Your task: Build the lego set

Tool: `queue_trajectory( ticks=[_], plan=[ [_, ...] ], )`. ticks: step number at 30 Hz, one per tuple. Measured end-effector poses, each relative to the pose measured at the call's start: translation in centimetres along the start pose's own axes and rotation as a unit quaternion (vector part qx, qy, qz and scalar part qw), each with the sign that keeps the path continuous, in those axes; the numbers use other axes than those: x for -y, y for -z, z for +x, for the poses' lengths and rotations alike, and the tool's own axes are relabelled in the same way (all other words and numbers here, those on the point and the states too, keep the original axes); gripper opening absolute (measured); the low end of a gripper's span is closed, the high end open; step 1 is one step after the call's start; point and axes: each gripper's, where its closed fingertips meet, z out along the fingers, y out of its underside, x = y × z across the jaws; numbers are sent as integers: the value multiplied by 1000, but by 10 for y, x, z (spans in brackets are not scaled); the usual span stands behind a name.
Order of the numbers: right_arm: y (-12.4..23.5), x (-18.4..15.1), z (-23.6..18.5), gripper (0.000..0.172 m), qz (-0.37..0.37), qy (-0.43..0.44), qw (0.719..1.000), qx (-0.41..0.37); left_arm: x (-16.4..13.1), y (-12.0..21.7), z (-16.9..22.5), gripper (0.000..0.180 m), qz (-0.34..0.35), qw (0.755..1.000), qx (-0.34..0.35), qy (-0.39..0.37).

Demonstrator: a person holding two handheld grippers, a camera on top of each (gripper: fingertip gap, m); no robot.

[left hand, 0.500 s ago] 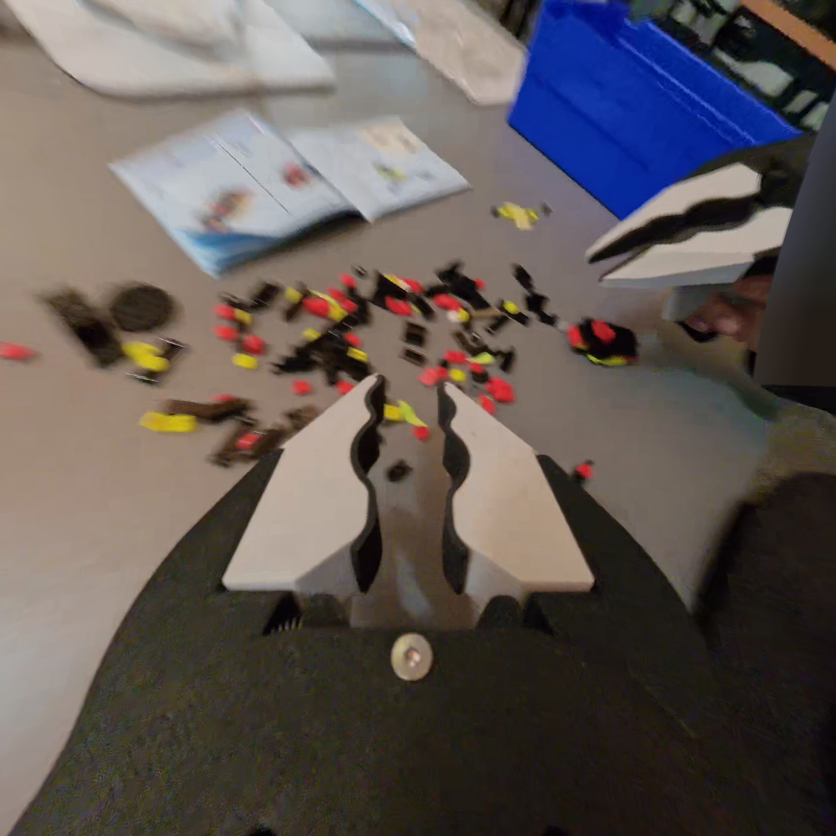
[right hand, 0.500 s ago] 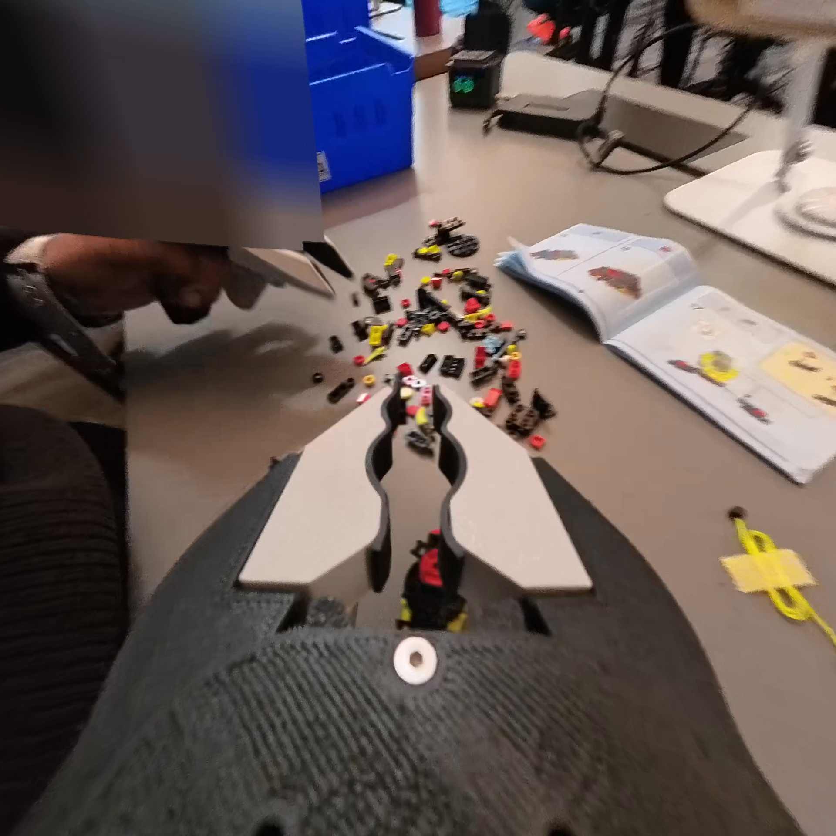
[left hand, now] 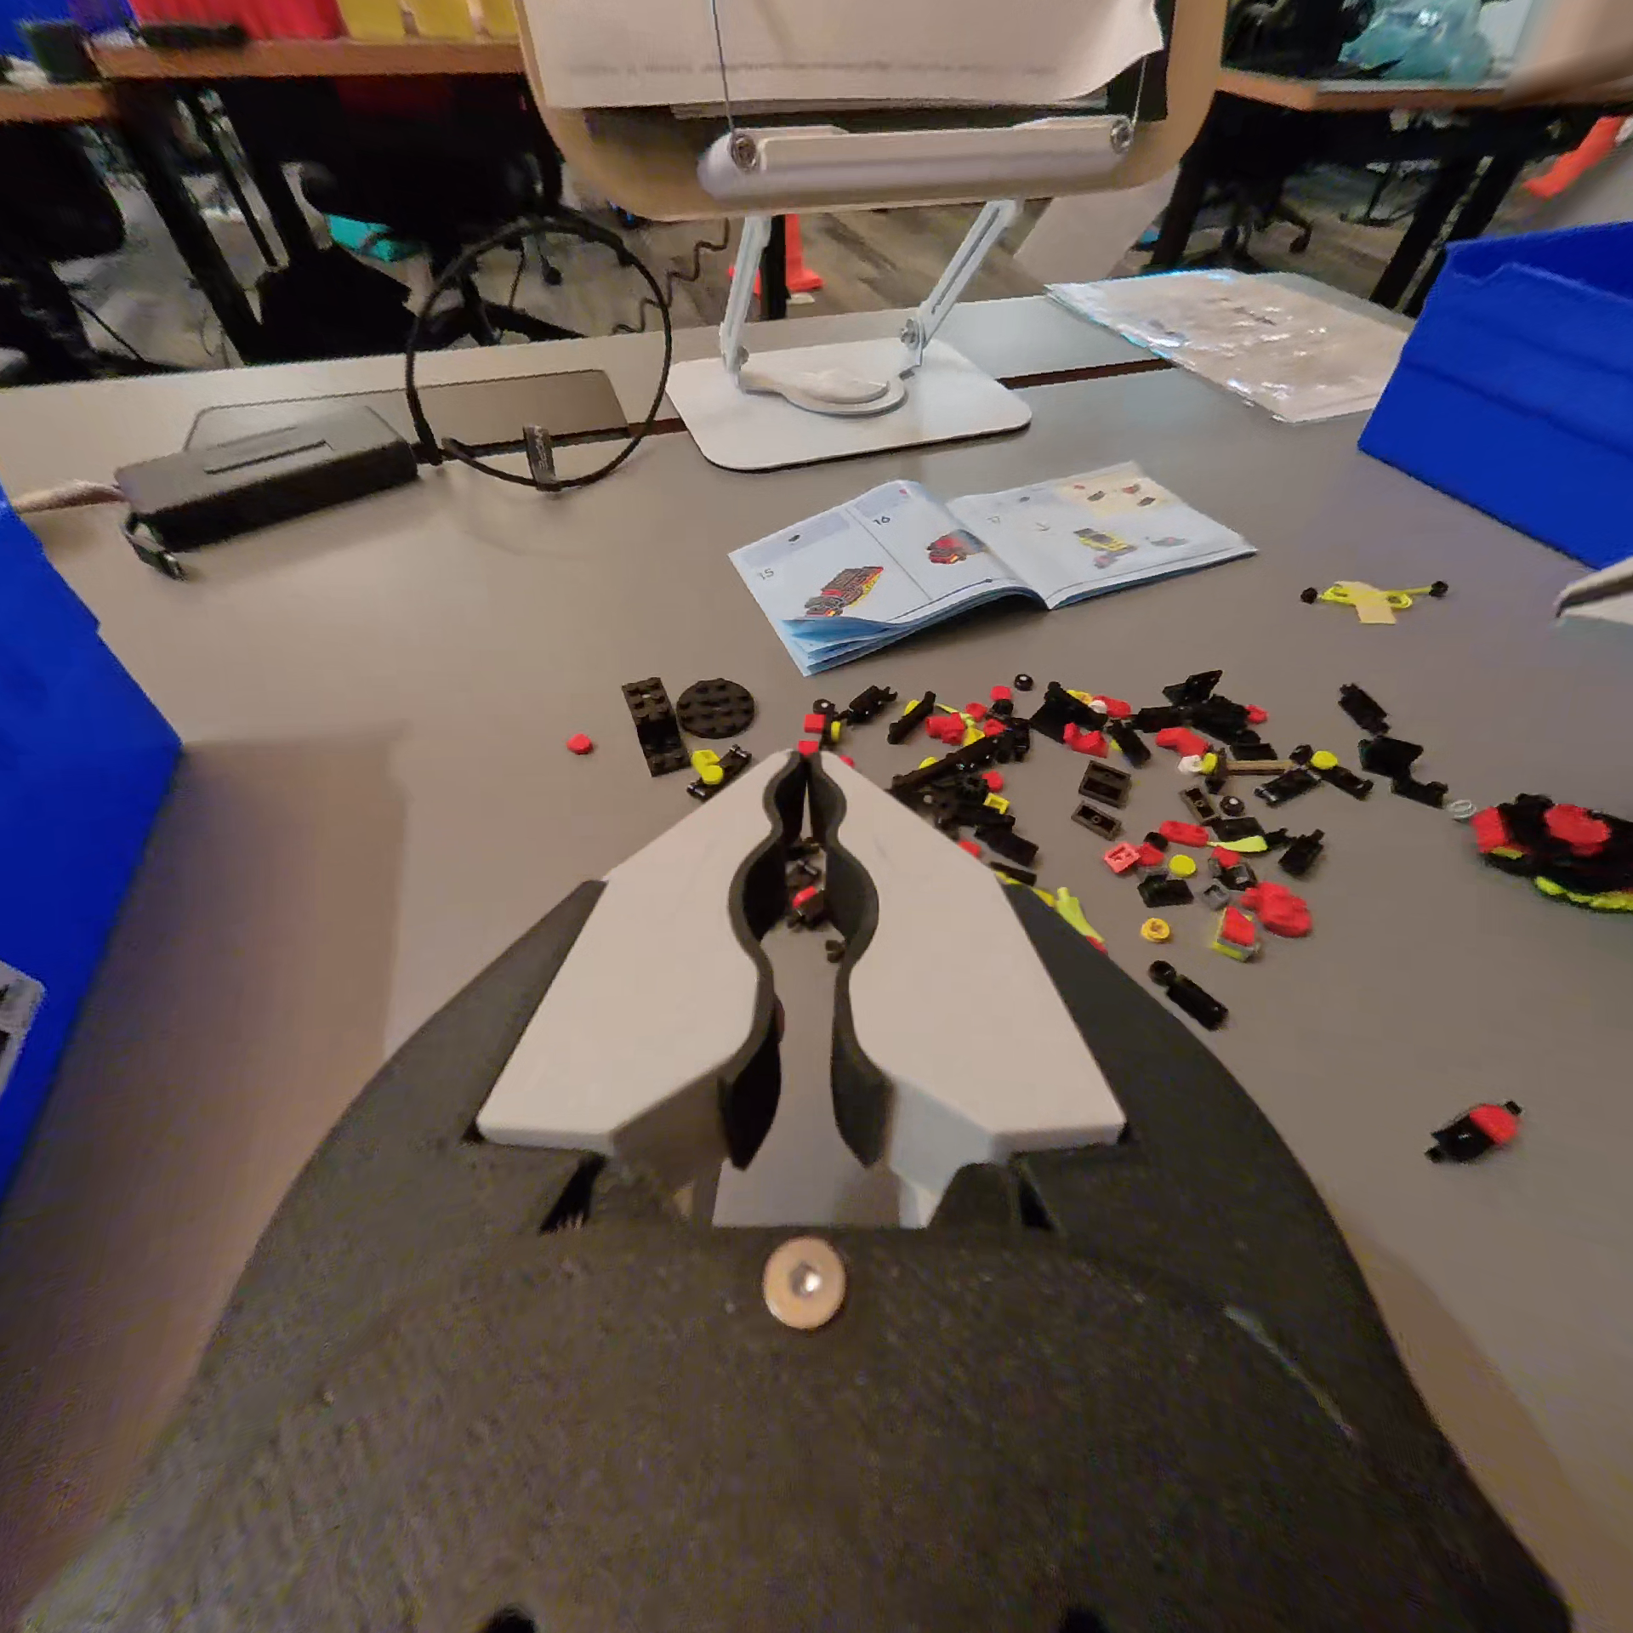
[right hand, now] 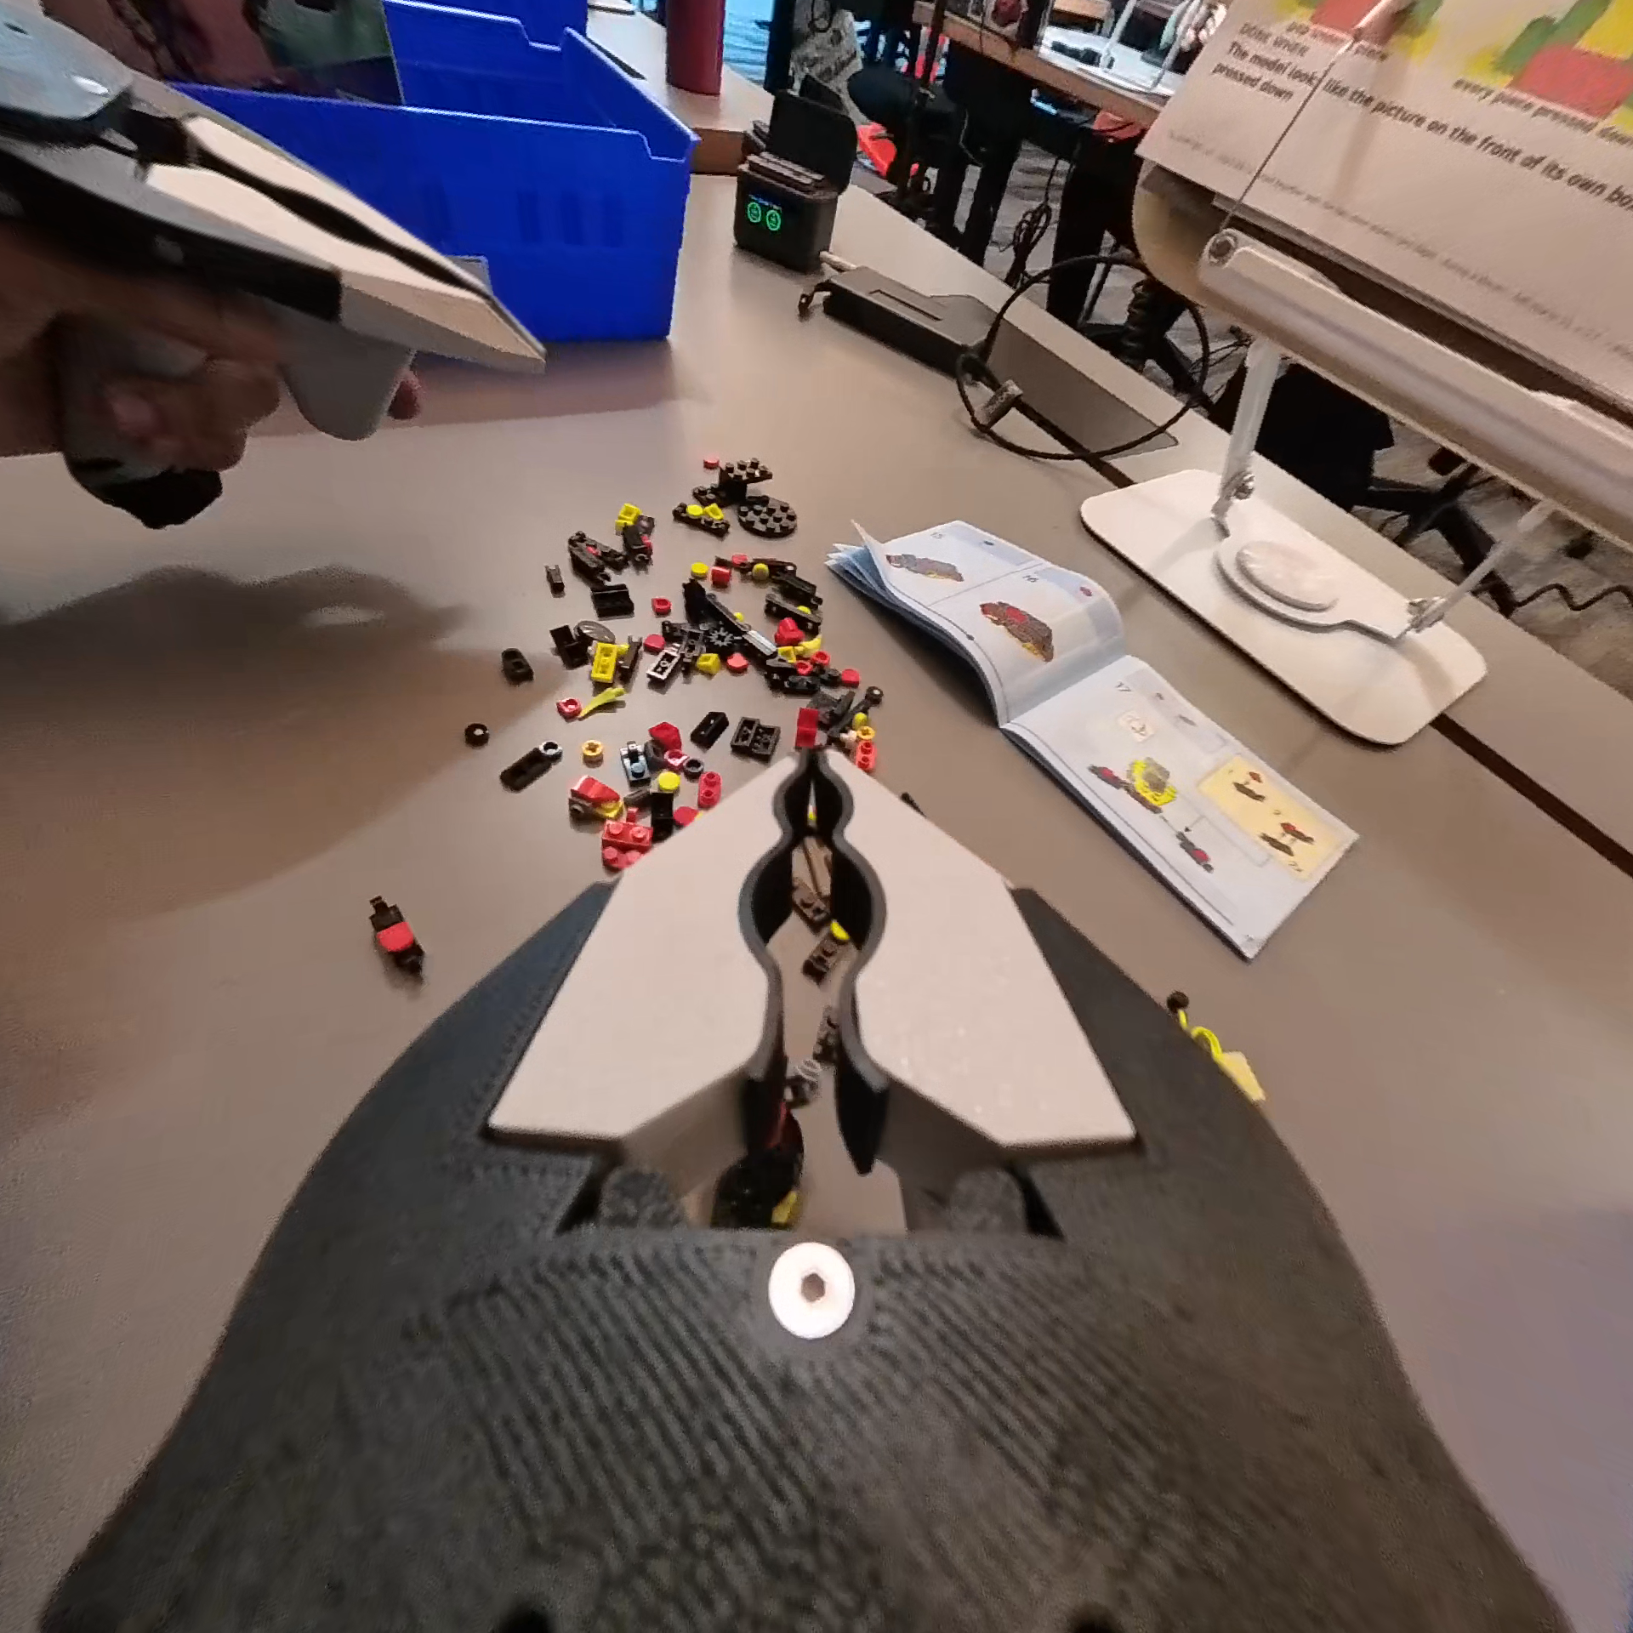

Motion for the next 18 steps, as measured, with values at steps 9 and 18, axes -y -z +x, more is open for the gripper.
queue_trajectory(
  ticks=[9, 18],
  plan=[
    [-10, -14, -13, 0, -52, 121, 991, -37, -18, 2, 55, 13, -45, 979, -177, 85],
    [8, 9, -4, 0, 7, 37, 998, -56, -20, 1, 60, 72, -44, 988, -145, 27]
  ],
)
